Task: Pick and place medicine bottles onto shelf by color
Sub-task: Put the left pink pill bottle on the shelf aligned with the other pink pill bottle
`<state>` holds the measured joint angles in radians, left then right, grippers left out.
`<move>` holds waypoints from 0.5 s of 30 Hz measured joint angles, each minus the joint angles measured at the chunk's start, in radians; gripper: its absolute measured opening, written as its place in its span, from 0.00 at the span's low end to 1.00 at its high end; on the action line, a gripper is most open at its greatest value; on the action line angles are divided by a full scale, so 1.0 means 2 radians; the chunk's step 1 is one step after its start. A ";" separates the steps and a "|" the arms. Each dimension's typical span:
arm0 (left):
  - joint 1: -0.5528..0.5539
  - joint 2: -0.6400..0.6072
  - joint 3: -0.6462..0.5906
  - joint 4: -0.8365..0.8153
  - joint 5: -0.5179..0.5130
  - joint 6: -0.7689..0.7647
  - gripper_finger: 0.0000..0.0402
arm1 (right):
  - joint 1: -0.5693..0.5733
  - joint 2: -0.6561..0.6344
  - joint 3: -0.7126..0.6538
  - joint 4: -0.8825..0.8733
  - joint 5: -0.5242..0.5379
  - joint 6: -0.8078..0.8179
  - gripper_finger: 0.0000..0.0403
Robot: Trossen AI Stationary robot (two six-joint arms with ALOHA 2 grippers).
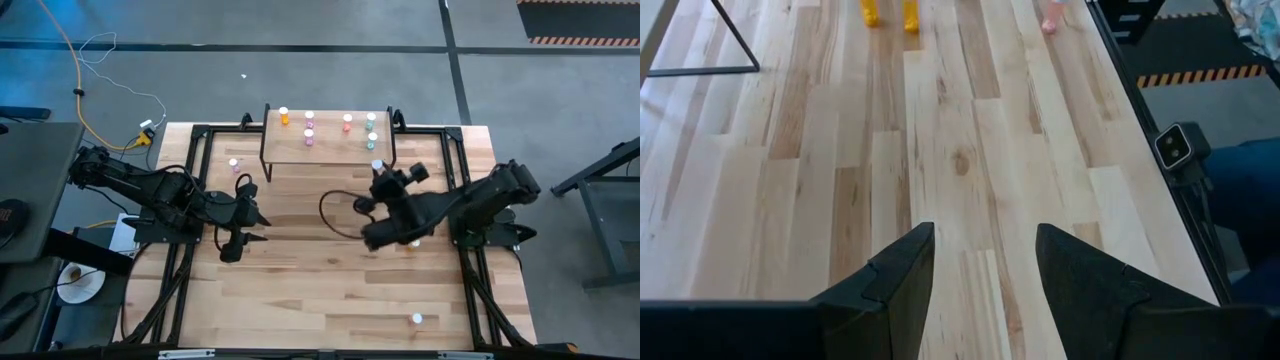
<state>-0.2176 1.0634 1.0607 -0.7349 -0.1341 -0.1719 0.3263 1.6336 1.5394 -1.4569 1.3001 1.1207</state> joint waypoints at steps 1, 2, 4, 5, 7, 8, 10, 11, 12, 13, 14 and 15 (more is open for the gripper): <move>0.000 0.000 0.000 0.000 0.000 0.000 0.42 | -0.006 -0.005 0.000 0.007 -0.005 -0.011 0.21; 0.000 0.000 0.000 0.000 0.000 0.000 0.42 | -0.012 -0.010 0.000 0.016 -0.011 -0.025 0.21; 0.000 0.000 0.000 0.000 0.000 0.000 0.42 | -0.023 -0.021 0.000 0.047 -0.020 -0.064 0.21; 0.000 0.000 0.000 0.000 0.000 0.000 0.42 | -0.028 -0.027 0.000 0.067 -0.026 -0.090 0.21; 0.000 0.000 0.000 0.000 0.000 0.000 0.42 | -0.039 -0.038 0.000 0.116 -0.044 -0.148 0.21; 0.000 0.000 0.000 0.000 0.000 0.000 0.42 | -0.045 -0.044 0.000 0.145 -0.055 -0.181 0.21; 0.000 0.000 0.000 0.000 0.000 0.000 0.42 | -0.058 -0.054 0.000 0.202 -0.084 -0.246 0.21; 0.000 0.000 0.000 0.000 0.000 0.000 0.42 | -0.066 -0.058 0.000 0.232 -0.102 -0.277 0.21; 0.000 0.000 0.000 0.000 0.000 0.000 0.42 | -0.075 -0.062 0.000 0.259 -0.120 -0.304 0.21; 0.000 0.000 0.000 0.000 0.000 0.000 0.42 | -0.083 -0.066 0.000 0.285 -0.138 -0.330 0.21; 0.000 0.000 0.000 0.000 0.001 0.000 0.42 | -0.092 -0.068 0.000 0.310 -0.154 -0.354 0.21; 0.000 0.000 0.000 0.000 0.001 0.000 0.42 | -0.101 -0.070 0.000 0.335 -0.171 -0.375 0.21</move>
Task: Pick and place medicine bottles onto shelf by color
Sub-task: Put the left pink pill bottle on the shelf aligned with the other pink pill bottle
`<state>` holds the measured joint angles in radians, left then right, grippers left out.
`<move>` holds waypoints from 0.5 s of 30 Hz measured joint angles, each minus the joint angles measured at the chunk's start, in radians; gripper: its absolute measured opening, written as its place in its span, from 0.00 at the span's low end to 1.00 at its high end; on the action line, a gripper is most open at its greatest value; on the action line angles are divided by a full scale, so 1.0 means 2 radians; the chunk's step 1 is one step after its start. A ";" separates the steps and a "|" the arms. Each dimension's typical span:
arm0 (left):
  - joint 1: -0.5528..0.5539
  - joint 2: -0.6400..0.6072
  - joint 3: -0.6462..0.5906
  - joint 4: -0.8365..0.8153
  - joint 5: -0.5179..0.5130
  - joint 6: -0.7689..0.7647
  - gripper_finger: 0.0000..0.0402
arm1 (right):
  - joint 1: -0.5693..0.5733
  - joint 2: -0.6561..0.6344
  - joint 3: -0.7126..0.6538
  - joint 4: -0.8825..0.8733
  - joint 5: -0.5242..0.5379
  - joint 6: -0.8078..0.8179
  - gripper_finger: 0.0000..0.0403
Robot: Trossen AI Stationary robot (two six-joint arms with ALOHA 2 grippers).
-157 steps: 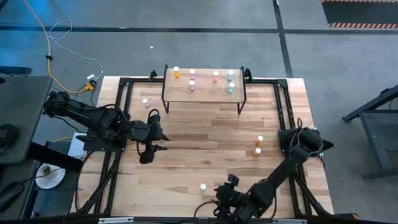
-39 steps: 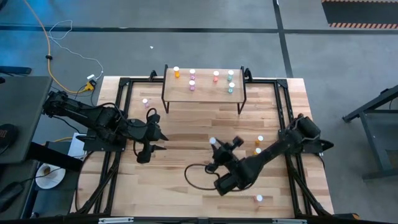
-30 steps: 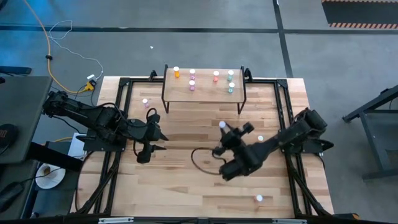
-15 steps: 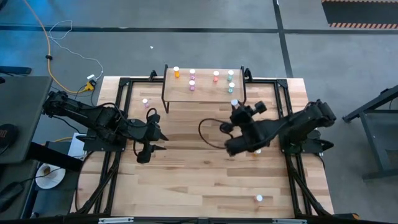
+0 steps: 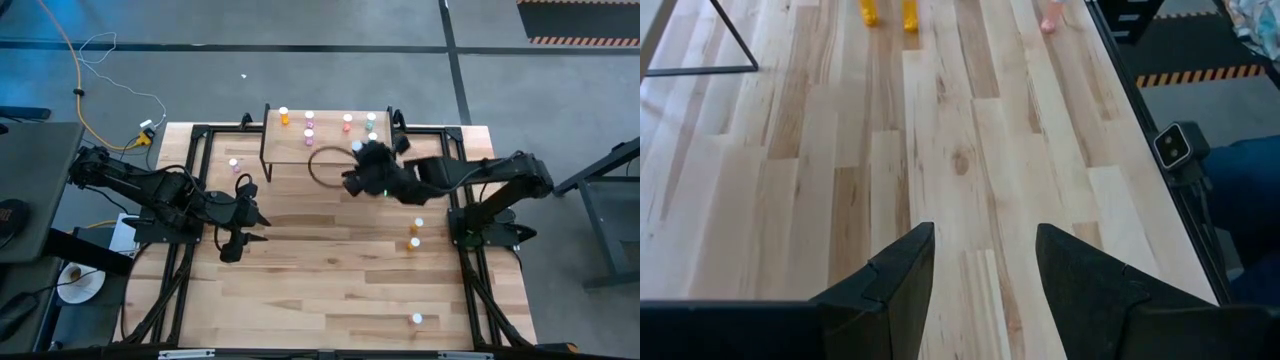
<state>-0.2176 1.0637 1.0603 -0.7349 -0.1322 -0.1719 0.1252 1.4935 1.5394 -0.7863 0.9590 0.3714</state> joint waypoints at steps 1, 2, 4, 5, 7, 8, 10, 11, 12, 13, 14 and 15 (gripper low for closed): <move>0.000 0.000 0.000 0.000 0.000 0.000 0.42 | -0.008 -0.002 0.000 0.023 -0.015 -0.018 0.21; 0.000 0.000 0.000 0.000 0.000 0.000 0.42 | -0.016 -0.002 0.000 0.042 -0.029 -0.035 0.21; 0.000 0.000 0.000 0.000 0.000 0.000 0.42 | -0.032 -0.003 0.000 0.081 -0.059 -0.064 0.21; 0.000 0.000 0.000 0.000 0.000 0.000 0.42 | -0.039 -0.003 0.000 0.096 -0.074 -0.074 0.21; 0.000 0.000 0.000 0.000 0.000 0.000 0.42 | -0.053 -0.003 0.000 0.121 -0.104 -0.091 0.21; 0.000 0.000 0.000 0.000 0.000 -0.001 0.42 | -0.060 -0.003 0.000 0.131 -0.118 -0.096 0.21; 0.000 0.000 0.000 0.000 0.000 -0.004 0.42 | -0.072 -0.003 0.000 0.141 -0.138 -0.106 0.21; 0.000 0.000 0.000 0.000 0.000 -0.004 0.42 | -0.077 -0.003 0.000 0.143 -0.143 -0.109 0.21; 0.000 0.000 0.000 0.000 0.000 -0.004 0.42 | -0.081 -0.003 0.000 0.143 -0.143 -0.110 0.21; 0.000 0.000 0.000 0.000 0.000 -0.004 0.42 | -0.084 -0.003 0.000 0.142 -0.144 -0.110 0.21; 0.000 0.000 0.000 0.000 0.000 -0.004 0.42 | -0.087 -0.003 -0.001 0.142 -0.143 -0.111 0.21; 0.000 0.000 0.000 0.000 0.000 -0.004 0.42 | -0.089 -0.003 -0.009 0.149 -0.143 -0.112 0.21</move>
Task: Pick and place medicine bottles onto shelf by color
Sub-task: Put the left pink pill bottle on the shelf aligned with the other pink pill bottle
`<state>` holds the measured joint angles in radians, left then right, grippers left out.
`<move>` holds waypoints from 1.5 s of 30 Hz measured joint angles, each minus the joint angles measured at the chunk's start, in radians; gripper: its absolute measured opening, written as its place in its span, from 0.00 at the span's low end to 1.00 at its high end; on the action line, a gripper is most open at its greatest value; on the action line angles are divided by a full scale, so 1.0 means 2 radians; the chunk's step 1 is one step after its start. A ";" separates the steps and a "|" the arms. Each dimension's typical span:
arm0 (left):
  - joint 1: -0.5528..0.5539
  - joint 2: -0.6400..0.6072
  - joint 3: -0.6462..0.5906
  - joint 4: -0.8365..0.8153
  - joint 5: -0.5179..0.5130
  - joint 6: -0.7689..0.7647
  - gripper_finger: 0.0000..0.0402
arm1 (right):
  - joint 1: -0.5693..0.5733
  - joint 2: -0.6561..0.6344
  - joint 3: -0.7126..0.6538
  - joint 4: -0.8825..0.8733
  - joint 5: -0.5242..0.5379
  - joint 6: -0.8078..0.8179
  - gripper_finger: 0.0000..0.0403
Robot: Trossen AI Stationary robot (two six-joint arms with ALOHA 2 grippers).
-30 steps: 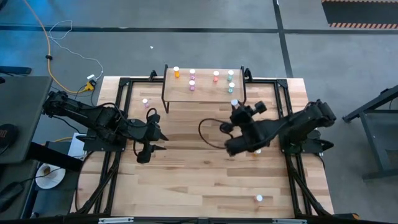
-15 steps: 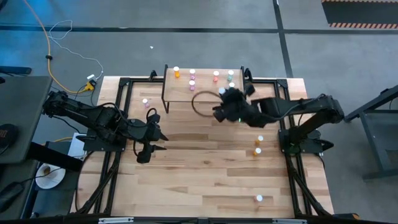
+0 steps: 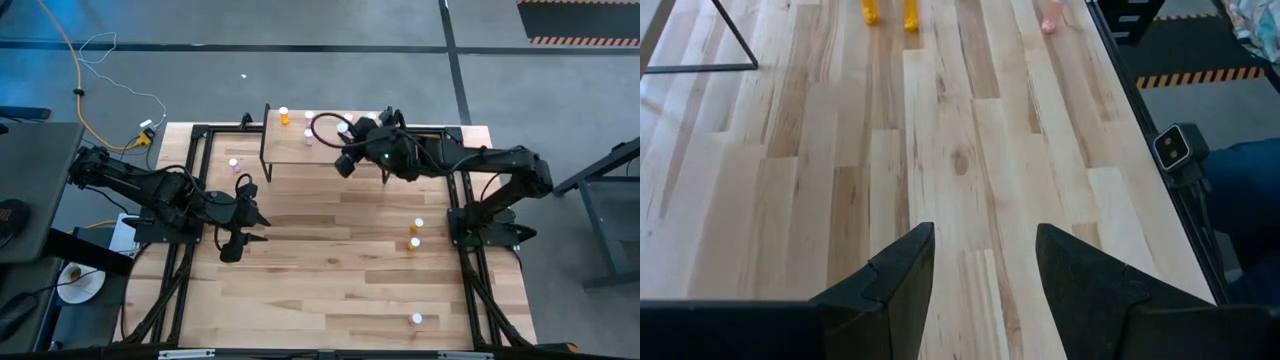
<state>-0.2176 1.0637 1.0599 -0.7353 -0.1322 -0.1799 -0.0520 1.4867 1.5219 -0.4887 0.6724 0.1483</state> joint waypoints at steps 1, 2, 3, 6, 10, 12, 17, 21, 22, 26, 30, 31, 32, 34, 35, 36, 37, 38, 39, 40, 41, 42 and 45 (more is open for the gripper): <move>0.000 0.000 0.000 0.000 0.000 0.000 0.42 | -0.001 -0.001 -0.011 0.009 0.000 -0.002 0.21; 0.000 0.000 0.000 0.000 0.000 -0.001 0.42 | -0.001 -0.003 -0.024 0.014 -0.001 -0.005 0.21; 0.000 0.000 0.000 0.000 0.000 -0.001 0.42 | -0.002 -0.004 -0.038 0.018 -0.002 -0.006 0.21; 0.000 0.000 0.000 0.000 0.000 -0.002 0.42 | -0.003 -0.012 -0.078 0.052 -0.010 -0.006 0.21; 0.000 0.000 0.006 0.000 0.000 -0.010 0.42 | -0.003 -0.029 -0.112 0.104 -0.022 -0.007 0.21; 0.000 0.000 0.008 0.000 -0.001 -0.011 0.42 | -0.003 -0.031 -0.130 0.128 -0.022 -0.003 0.21; 0.000 0.000 0.011 -0.001 -0.001 -0.010 0.42 | -0.003 -0.038 -0.185 0.178 -0.014 0.015 0.21; 0.000 0.000 0.011 0.000 -0.001 -0.009 0.42 | -0.004 -0.037 -0.226 0.218 0.001 0.033 0.21; 0.000 0.000 0.011 0.000 -0.001 -0.005 0.42 | -0.004 -0.037 -0.236 0.232 0.005 0.039 0.21; 0.000 0.000 0.011 0.000 -0.001 0.005 0.42 | -0.008 -0.037 -0.265 0.270 0.005 0.045 0.21; 0.000 0.000 0.011 0.000 -0.004 0.006 0.42 | -0.023 -0.035 -0.282 0.283 0.004 0.056 0.21; 0.000 0.000 0.011 0.000 -0.004 0.007 0.42 | -0.028 -0.032 -0.283 0.288 0.004 0.057 0.21; 0.000 0.000 0.011 0.000 -0.004 0.008 0.42 | -0.032 -0.029 -0.284 0.293 0.004 0.057 0.21; 0.000 0.000 0.011 0.000 -0.004 0.008 0.42 | -0.042 -0.020 -0.285 0.303 -0.004 0.052 0.21; 0.000 0.000 0.011 0.000 -0.004 0.008 0.42 | -0.046 -0.015 -0.285 0.310 -0.012 0.048 0.21; 0.000 0.000 0.011 0.000 -0.004 0.008 0.42 | -0.050 -0.012 -0.285 0.314 -0.016 0.044 0.21; 0.000 0.000 0.011 0.000 -0.005 0.008 0.42 | -0.054 -0.010 -0.285 0.315 -0.021 0.043 0.21; 0.000 0.000 0.011 0.000 -0.005 0.008 0.42 | -0.057 -0.007 -0.285 0.319 -0.021 0.041 0.21; 0.000 0.000 0.011 0.000 -0.005 0.008 0.42 | -0.061 -0.006 -0.285 0.319 -0.022 0.042 0.21; 0.000 0.000 0.011 0.000 -0.005 0.008 0.42 | -0.064 -0.005 -0.285 0.318 -0.023 0.042 0.21; 0.000 0.000 0.011 0.000 -0.005 0.008 0.42 | -0.066 -0.002 -0.285 0.321 -0.025 0.042 0.21; 0.000 0.000 0.011 0.000 -0.005 0.008 0.42 | -0.069 0.001 -0.285 0.321 -0.029 0.043 0.21; 0.001 0.000 0.011 0.000 -0.005 0.009 0.42 | -0.078 0.008 -0.285 0.324 -0.046 0.045 0.21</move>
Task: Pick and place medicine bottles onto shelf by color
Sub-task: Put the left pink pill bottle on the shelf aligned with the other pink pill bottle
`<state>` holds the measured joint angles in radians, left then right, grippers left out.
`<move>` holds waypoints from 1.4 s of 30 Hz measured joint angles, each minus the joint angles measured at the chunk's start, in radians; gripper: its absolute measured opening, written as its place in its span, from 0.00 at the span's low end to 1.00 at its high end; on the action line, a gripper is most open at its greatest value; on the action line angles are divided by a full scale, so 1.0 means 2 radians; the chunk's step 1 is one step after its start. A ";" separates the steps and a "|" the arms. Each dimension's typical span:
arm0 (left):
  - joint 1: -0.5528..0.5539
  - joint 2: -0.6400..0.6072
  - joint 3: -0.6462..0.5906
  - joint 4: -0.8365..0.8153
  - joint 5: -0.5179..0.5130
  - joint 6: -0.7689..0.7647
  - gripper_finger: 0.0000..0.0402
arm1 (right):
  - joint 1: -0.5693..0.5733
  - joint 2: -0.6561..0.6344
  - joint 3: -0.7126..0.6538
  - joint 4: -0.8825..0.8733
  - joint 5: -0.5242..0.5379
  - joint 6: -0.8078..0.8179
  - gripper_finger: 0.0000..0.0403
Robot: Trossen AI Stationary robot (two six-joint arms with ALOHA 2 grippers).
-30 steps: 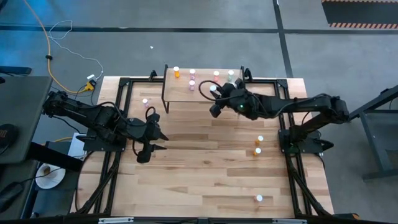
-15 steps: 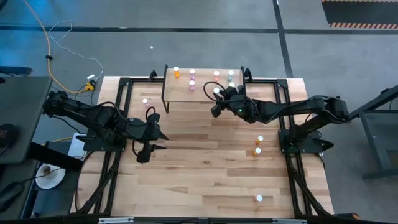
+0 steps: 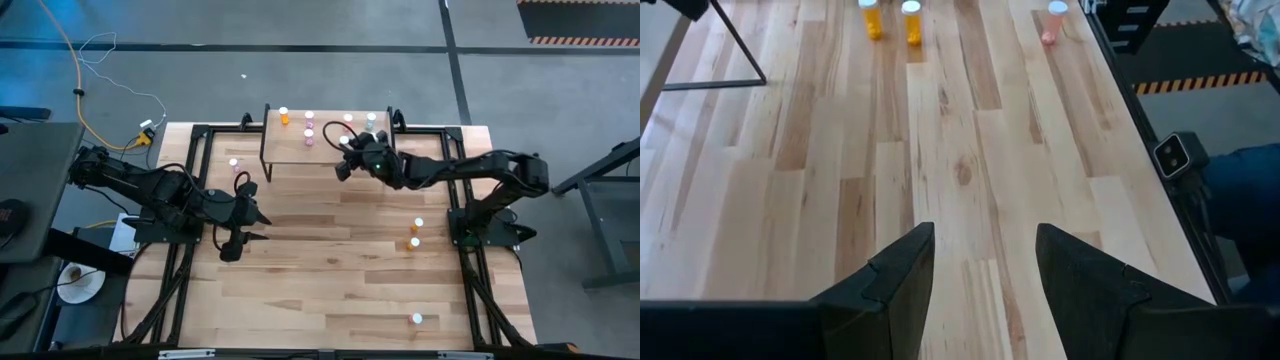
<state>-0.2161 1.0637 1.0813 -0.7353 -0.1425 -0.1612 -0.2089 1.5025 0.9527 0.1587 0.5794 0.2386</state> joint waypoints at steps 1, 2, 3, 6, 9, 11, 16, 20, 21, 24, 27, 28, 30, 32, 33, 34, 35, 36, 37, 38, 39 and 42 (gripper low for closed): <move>0.000 0.000 0.000 0.000 0.000 0.000 0.42 | -0.002 0.002 0.000 0.000 -0.005 0.000 0.21; 0.000 0.000 0.000 0.000 0.000 0.000 0.42 | -0.004 0.004 0.000 0.001 -0.006 0.000 0.21; 0.000 0.000 0.000 0.000 0.000 0.000 0.42 | -0.006 0.006 0.000 0.002 -0.006 -0.001 0.21; 0.000 0.000 0.000 0.000 0.000 0.000 0.42 | -0.011 0.007 0.000 0.002 -0.007 -0.006 0.21; 0.000 0.000 0.000 0.000 0.000 -0.001 0.42 | -0.017 0.007 0.000 0.002 -0.018 -0.006 0.21; 0.000 0.000 0.000 0.000 0.000 -0.001 0.42 | -0.020 0.007 0.000 0.001 -0.024 -0.006 0.21; 0.000 0.000 0.000 0.000 0.000 -0.001 0.42 | -0.020 0.012 0.000 -0.004 -0.027 -0.010 0.21; 0.000 0.000 0.000 0.000 0.000 -0.001 0.42 | -0.020 0.016 0.000 -0.004 -0.018 -0.011 0.21; 0.000 0.000 0.000 0.000 0.000 -0.001 0.42 | -0.020 0.016 0.000 -0.002 -0.017 -0.011 0.21; 0.000 0.000 0.000 0.000 0.000 -0.001 0.42 | -0.020 0.015 0.000 -0.002 -0.017 -0.011 0.21; 0.000 0.000 0.000 0.001 0.000 -0.001 0.42 | -0.023 0.015 0.000 -0.004 -0.017 -0.011 0.21; 0.000 0.000 0.000 0.000 0.000 -0.002 0.42 | -0.024 0.015 0.000 -0.005 -0.017 -0.008 0.21; 0.000 0.000 0.000 0.001 0.000 -0.002 0.42 | -0.028 0.015 0.000 -0.006 -0.017 -0.006 0.21; 0.000 0.000 0.000 0.000 0.000 -0.002 0.42 | -0.030 0.015 0.000 -0.006 -0.021 -0.005 0.21; 0.000 0.000 0.000 0.000 0.000 -0.002 0.42 | -0.030 0.015 0.000 -0.006 -0.024 -0.004 0.21; 0.000 0.000 0.000 0.000 0.000 -0.001 0.42 | -0.030 0.015 0.000 -0.006 -0.026 -0.003 0.21; 0.000 0.000 0.000 0.000 0.000 -0.002 0.42 | -0.030 0.015 0.000 -0.006 -0.026 -0.003 0.21; 0.000 0.000 0.000 0.000 0.000 -0.002 0.42 | -0.030 0.015 0.000 -0.006 -0.027 -0.003 0.21; 0.000 0.000 0.000 0.000 0.000 -0.002 0.42 | -0.030 0.015 0.000 -0.006 -0.029 -0.002 0.21; 0.000 0.000 0.000 0.000 0.000 -0.002 0.42 | -0.030 0.016 0.000 -0.006 -0.030 -0.001 0.21; 0.000 0.000 0.000 0.000 0.000 -0.002 0.42 | -0.030 0.018 0.000 -0.004 -0.029 -0.001 0.21; 0.000 0.000 0.000 0.000 0.000 -0.002 0.42 | -0.030 0.021 0.000 -0.007 -0.020 -0.002 0.21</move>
<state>-0.2161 1.0637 1.0813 -0.7345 -0.1421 -0.1642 -0.2685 1.5440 0.9535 0.1448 0.5396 0.2353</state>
